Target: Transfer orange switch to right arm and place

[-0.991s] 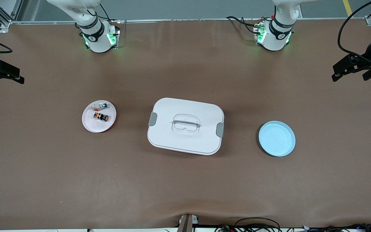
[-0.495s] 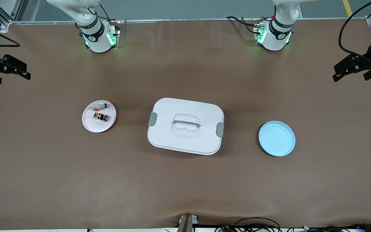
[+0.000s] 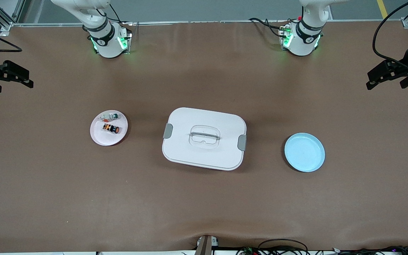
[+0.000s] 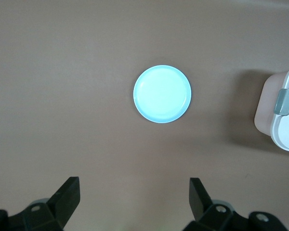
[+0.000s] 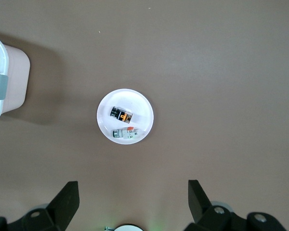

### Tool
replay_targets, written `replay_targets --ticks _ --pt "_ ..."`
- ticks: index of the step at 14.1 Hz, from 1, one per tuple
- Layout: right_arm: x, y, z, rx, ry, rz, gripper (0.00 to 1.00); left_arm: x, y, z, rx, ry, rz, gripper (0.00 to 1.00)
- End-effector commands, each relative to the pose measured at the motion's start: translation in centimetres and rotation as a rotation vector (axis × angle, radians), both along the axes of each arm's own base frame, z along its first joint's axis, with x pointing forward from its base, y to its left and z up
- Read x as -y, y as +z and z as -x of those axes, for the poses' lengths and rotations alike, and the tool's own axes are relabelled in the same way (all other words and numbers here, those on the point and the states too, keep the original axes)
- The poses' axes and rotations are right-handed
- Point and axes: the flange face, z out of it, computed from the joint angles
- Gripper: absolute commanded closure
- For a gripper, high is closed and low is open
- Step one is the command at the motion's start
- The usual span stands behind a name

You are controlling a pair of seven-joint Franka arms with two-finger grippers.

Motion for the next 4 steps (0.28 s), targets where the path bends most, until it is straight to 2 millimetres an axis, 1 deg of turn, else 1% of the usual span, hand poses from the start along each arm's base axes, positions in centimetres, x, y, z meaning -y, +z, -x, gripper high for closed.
replay_targets --ticks 1,4 --pt "-0.22 0.54 0.44 0.017 -0.011 -0.017 0.0 -0.16 0.59 0.05 0.001 0.002 -0.018 0.0" --pt "-0.05 0.59 0.45 0.011 -0.015 -0.017 0.0 -0.16 0.58 0.13 -0.002 0.002 -0.018 0.0"
